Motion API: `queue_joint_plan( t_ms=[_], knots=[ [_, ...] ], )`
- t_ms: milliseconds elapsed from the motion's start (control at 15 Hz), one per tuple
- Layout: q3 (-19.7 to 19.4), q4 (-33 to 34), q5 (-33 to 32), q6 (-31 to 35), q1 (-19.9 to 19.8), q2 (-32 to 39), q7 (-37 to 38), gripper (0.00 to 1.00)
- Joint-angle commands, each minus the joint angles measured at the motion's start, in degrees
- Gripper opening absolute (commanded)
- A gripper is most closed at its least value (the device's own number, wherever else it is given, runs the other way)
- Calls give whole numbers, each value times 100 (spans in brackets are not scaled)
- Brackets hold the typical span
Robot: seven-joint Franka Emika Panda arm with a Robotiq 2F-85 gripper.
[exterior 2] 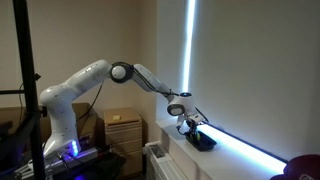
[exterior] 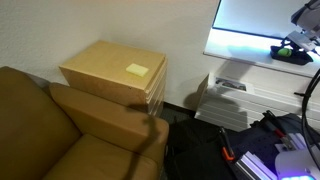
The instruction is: Place the ball on the nightstand
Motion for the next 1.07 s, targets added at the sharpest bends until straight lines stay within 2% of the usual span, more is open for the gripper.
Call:
queue_joint_plan(
  t_ms=[0, 267, 333, 467, 667, 800, 933, 1000],
  knots=[
    [108, 359, -84, -88, -180, 214, 211, 44],
    [257, 367, 26, -459, -390, -22, 333, 42],
    [485, 211, 313, -776, -591, -377, 1, 42],
    [725, 201, 577, -1243, -817, -656, -150, 42],
    [1001, -53, 902, -2296, -1199, -1412, -520, 42],
    [1104, -396, 994, -2964, -1261, -1942, -731, 42],
    [1222, -1050, 1082, -3427, -1237, -2558, -955, 42],
    [1306, -1214, 1080, -3553, -1115, -2656, -984, 42]
  ],
)
